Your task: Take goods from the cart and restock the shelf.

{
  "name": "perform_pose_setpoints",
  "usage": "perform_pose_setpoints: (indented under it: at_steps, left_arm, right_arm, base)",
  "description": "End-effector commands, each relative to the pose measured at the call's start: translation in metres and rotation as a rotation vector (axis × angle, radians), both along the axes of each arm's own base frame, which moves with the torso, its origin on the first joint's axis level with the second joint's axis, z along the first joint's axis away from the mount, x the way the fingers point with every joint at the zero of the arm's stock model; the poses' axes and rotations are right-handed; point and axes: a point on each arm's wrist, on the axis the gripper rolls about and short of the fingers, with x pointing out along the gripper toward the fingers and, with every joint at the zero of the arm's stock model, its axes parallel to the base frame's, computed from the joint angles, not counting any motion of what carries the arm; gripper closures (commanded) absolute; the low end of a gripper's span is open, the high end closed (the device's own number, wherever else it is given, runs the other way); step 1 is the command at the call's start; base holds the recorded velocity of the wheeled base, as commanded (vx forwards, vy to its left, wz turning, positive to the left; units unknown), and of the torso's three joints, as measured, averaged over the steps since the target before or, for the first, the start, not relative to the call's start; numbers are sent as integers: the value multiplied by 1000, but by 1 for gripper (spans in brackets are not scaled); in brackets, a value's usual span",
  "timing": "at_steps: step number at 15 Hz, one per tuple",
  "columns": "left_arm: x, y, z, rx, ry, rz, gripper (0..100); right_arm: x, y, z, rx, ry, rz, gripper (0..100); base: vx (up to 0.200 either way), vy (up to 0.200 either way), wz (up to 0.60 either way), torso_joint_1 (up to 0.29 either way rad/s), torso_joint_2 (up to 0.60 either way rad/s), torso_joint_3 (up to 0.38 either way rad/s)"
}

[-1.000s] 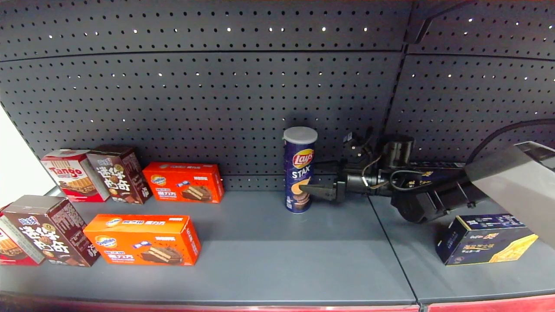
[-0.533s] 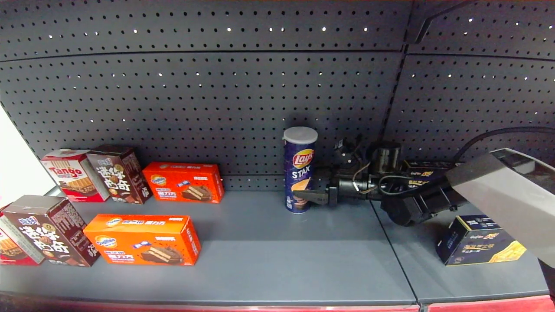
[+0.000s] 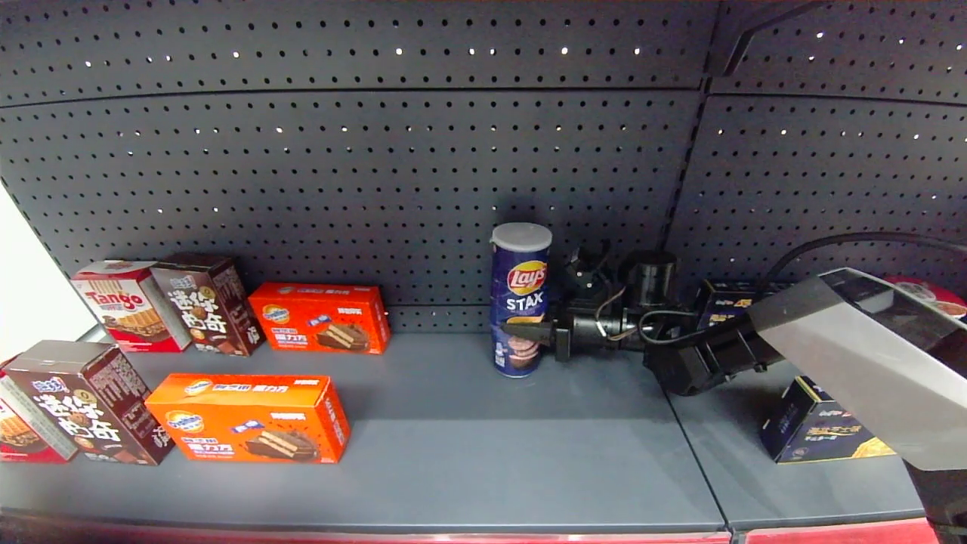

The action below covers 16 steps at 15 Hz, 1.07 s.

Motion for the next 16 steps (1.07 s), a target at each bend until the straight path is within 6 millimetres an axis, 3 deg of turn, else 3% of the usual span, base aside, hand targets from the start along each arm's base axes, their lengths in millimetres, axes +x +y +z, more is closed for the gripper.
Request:
perform_pose_setpoints:
  at_steps: [1, 8, 16]
  left_arm:
    - [0, 0, -2, 1, 6, 1, 100]
    - [-4, 1, -9, -1, -6, 2, 100]
    - [-7, 1, -15, -33, -5, -18, 100]
  right_arm:
    - [-1, 0, 3, 2, -5, 1, 100]
    - [-36, 0, 31, 4, -14, 4, 100]
    - [-133, 0, 75, -7, -19, -34, 100]
  base:
    - [0, 0, 0, 0, 0, 0]
    - [0, 0, 0, 0, 0, 0]
    - [0, 0, 0, 0, 0, 0]
